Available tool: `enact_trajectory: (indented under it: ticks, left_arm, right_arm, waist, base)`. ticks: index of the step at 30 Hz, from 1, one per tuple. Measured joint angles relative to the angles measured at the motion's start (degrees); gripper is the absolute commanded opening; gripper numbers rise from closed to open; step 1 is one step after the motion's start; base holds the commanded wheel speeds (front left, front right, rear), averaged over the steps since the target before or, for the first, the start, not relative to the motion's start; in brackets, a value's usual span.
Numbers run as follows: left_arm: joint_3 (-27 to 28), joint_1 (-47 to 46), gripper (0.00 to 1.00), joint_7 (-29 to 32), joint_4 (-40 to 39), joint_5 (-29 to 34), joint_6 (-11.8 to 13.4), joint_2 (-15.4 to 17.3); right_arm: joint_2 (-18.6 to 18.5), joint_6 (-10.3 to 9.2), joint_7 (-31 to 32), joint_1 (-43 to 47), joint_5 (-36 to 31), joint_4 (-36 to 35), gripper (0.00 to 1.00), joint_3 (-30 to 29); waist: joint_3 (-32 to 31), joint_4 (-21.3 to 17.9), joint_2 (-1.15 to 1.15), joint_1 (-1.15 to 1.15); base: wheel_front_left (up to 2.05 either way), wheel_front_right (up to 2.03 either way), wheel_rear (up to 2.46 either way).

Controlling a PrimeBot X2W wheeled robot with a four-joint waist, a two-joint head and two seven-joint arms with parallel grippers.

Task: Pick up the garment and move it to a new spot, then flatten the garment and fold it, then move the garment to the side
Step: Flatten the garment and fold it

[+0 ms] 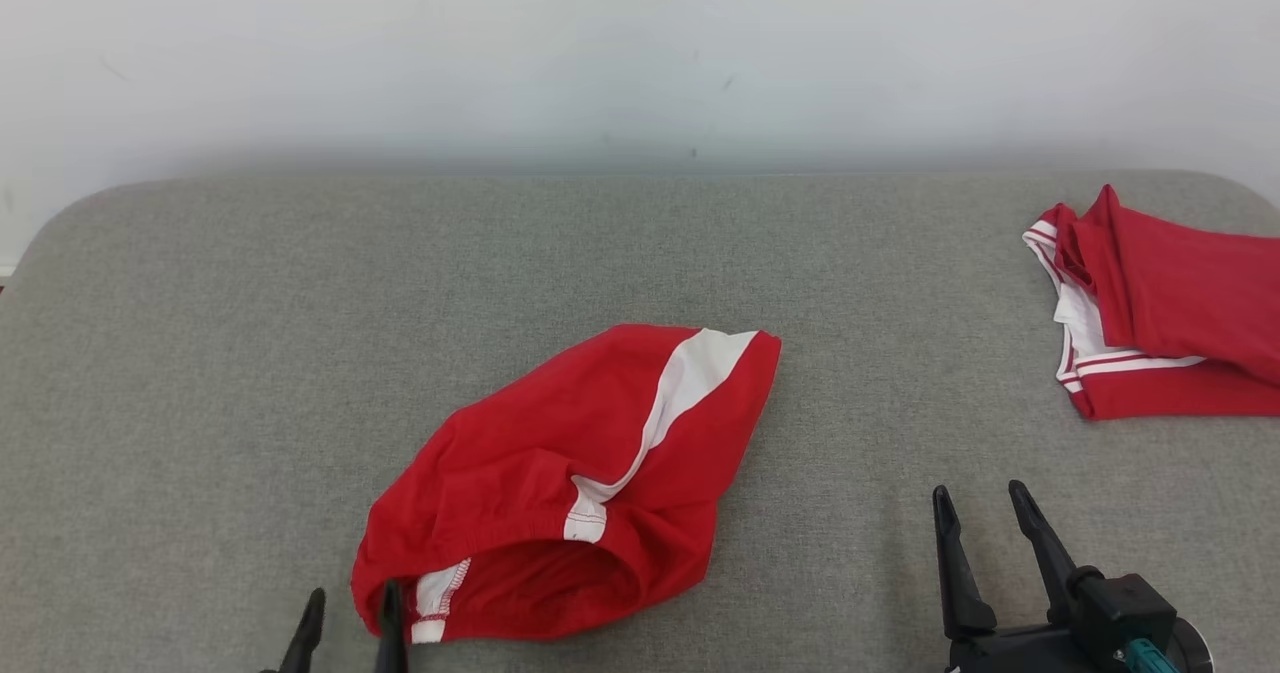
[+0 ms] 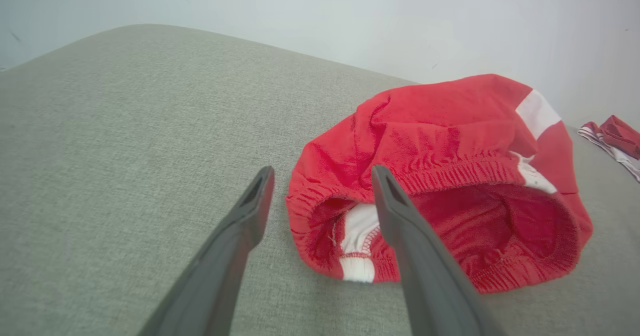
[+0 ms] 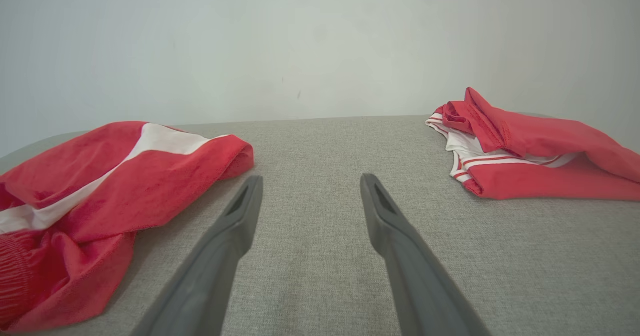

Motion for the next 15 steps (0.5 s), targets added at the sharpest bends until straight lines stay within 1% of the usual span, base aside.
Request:
enact_trajectory:
  ticks: [3,7,11,15]
  left_arm:
    - [-1.3,1.6,1.00,0.0,-3.3,0.3,-0.5,-0.6]
    - [-6.9,1.7,1.00,0.0,-4.3,0.3,-1.4,-1.0]
    - [-12.4,0.0,1.00,0.0,-2.4,-1.4,-1.6,-1.2]
    - [-16.4,-2.8,1.00,0.0,-0.1,-5.5,-1.8,-1.3]
  right_arm:
    - [0.0,0.00,0.0,0.0,0.2,-0.1,1.00,-0.2]
    - [0.0,0.00,0.0,-0.3,0.3,-0.1,1.00,0.2]
    - [0.0,0.00,0.0,-1.1,0.8,0.1,1.00,1.0]
    - [0.0,0.00,0.0,-1.4,0.8,0.2,1.00,0.8]
  waist:
    - [0.4,0.2,0.00,0.00]
    - [1.0,0.1,0.00,0.01]
    - [1.4,-1.0,0.00,0.01]
    - [1.8,-2.6,0.00,0.01]
  base:
    - [0.00,0.00,0.00]
    - [0.00,0.00,0.00]
    - [0.00,0.00,0.00]
    - [0.00,0.00,0.00]
